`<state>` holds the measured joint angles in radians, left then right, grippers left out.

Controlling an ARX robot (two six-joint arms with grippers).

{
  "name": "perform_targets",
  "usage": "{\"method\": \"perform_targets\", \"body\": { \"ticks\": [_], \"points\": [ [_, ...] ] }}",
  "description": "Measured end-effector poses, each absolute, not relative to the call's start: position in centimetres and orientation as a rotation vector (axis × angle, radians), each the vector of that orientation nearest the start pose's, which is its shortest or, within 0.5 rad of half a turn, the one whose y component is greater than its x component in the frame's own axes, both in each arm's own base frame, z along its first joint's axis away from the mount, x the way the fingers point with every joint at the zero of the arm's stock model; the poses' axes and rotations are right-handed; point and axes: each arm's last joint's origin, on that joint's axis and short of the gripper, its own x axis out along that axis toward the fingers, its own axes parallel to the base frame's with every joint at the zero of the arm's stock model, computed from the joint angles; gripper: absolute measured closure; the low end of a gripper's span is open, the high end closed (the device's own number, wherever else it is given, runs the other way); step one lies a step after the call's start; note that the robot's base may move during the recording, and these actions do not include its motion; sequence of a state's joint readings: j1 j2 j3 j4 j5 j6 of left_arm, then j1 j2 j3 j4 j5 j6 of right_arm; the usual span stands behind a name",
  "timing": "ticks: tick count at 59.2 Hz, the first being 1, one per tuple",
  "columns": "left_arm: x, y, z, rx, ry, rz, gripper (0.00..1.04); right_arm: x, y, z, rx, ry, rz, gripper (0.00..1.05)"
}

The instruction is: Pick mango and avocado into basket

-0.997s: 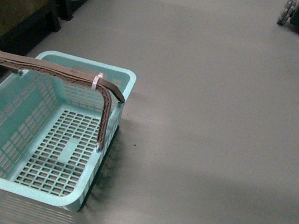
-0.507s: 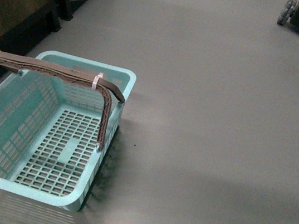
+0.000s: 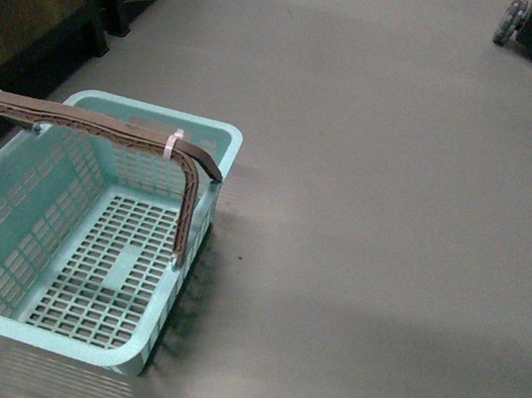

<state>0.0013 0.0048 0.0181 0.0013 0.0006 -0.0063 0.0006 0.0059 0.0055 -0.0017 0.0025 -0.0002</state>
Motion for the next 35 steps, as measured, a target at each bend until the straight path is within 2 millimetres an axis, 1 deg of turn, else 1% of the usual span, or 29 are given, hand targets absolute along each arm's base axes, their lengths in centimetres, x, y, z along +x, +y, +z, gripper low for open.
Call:
{"method": "perform_targets", "body": {
  "ticks": [22,25,27,31,35],
  "points": [
    [9.7,0.0,16.9,-0.006,-0.015,0.001,0.07,9.8,0.0,16.5,0.0,0.002,-0.002,0.08],
    [9.7,0.1,17.7,-0.068,-0.101,0.091,0.07,9.8,0.0,16.5,0.0,0.002,-0.002,0.08],
    [9.9,0.2,18.0,-0.115,-0.12,0.127,0.07,9.8,0.0,16.5,0.0,0.002,-0.002,0.08],
    [10.9,0.4,17.5,-0.2,-0.024,0.17,0.07,9.8,0.0,16.5,0.0,0.002,-0.002,0.08],
    [12.4,0.5,17.2,-0.329,0.087,0.174,0.07,9.8,0.0,16.5,0.0,0.002,-0.002,0.08]
  ]
}}
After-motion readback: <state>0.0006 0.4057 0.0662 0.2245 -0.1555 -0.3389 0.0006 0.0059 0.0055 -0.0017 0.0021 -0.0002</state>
